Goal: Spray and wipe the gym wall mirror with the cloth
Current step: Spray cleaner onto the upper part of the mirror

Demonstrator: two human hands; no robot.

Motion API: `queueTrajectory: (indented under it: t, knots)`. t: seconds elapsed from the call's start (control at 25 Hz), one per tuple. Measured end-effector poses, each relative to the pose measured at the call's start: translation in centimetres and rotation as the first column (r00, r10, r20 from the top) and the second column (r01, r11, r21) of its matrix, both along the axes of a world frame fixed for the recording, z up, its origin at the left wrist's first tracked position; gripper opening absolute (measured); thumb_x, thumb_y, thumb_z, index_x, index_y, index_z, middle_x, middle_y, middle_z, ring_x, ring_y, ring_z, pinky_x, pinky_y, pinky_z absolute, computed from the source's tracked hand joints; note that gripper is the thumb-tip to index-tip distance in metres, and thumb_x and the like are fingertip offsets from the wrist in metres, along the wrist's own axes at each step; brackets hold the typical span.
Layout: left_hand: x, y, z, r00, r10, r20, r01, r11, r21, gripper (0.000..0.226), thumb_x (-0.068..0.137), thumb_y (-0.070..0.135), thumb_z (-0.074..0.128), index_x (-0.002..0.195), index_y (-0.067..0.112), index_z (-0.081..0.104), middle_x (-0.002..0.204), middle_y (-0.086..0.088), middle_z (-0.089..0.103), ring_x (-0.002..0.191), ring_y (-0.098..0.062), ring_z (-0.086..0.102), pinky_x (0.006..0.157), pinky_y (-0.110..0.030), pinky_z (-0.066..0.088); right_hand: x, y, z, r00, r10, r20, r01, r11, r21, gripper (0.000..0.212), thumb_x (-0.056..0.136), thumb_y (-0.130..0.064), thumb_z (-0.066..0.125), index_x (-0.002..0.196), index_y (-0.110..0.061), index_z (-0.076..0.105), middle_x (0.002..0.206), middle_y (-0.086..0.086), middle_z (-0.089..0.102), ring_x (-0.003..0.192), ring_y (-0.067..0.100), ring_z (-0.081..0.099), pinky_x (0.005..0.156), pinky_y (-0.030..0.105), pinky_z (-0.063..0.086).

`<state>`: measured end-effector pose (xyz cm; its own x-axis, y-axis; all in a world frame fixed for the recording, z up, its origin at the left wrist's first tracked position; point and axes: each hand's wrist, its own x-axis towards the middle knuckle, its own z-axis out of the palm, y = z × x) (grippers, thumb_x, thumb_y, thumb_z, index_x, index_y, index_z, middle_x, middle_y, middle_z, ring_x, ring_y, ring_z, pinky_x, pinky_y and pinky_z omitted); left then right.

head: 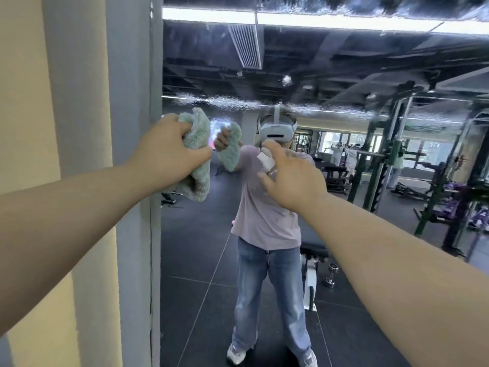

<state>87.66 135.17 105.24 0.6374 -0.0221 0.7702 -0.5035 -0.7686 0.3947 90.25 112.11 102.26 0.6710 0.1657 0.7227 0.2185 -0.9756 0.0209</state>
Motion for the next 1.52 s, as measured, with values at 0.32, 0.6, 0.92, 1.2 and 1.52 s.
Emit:
queueTrajectory:
  t: [0.32, 0.6, 0.92, 1.2, 1.52]
  knots:
    - [-4.3, -11.5, -0.8, 1.0, 0.028, 0.009, -0.028, 1.0, -0.005, 0.035, 0.083, 0.035, 0.068, 0.062, 0.021, 0.044, 0.077, 0.006, 0.036, 0.072, -0.021, 0.041, 0.064, -0.031, 0.026, -5.6, -11.8, 1.0, 0.988, 0.111, -0.104, -0.06, 0.913, 0.404, 0.041, 0.097, -0.059, 0.035, 0.074, -0.032, 0.056, 0.1, 0.01, 0.064, 0.107, 0.032, 0.057, 0.087, 0.036, 0.042]
    - [-8.5, -18.8, -1.4, 0.992, 0.109, 0.061, -0.107, 0.993, -0.039, 0.034, 0.082, 0.037, 0.068, 0.082, 0.004, 0.061, 0.095, -0.009, 0.049, 0.077, -0.024, 0.047, 0.068, -0.032, 0.031, -10.4, -18.0, 2.7, 1.0, -0.022, -0.005, 0.022, 0.96, 0.28, 0.054, 0.086, -0.057, 0.04, 0.051, -0.018, 0.049, 0.063, 0.001, 0.055, 0.073, 0.025, 0.056, 0.052, 0.027, 0.032]
    - [-9.1, -15.9, -0.2, 0.982, 0.181, 0.054, -0.179, 0.983, -0.043, 0.036, 0.082, 0.039, 0.068, 0.087, 0.004, 0.064, 0.105, -0.008, 0.053, 0.08, -0.02, 0.046, 0.069, -0.03, 0.03, -11.0, -15.3, 4.3, 1.0, 0.016, -0.019, -0.011, 0.968, 0.251, 0.055, 0.087, -0.061, 0.038, 0.064, -0.014, 0.057, 0.065, 0.0, 0.053, 0.073, 0.027, 0.054, 0.053, 0.028, 0.03]
    - [-8.1, -17.4, 0.3, 0.998, 0.052, 0.034, -0.052, 0.999, -0.008, 0.031, 0.082, 0.037, 0.068, 0.081, 0.007, 0.062, 0.091, -0.005, 0.048, 0.077, -0.025, 0.048, 0.067, -0.031, 0.031, -12.2, -18.9, 4.6, 0.985, -0.174, 0.019, 0.161, 0.942, 0.294, 0.055, 0.085, -0.062, 0.039, 0.055, -0.017, 0.051, 0.069, 0.006, 0.058, 0.072, 0.028, 0.057, 0.057, 0.029, 0.037]
    - [-10.7, -28.6, 0.6, 0.993, -0.112, 0.041, 0.11, 0.992, 0.057, 0.032, 0.082, 0.035, 0.068, 0.091, 0.004, 0.065, 0.093, -0.006, 0.048, 0.082, -0.023, 0.047, 0.071, -0.031, 0.033, -18.1, -30.1, 4.3, 0.953, -0.296, -0.059, 0.301, 0.923, 0.239, 0.052, 0.089, -0.062, 0.037, 0.054, -0.023, 0.035, 0.06, -0.001, 0.041, 0.059, 0.021, 0.044, 0.049, 0.027, 0.023]
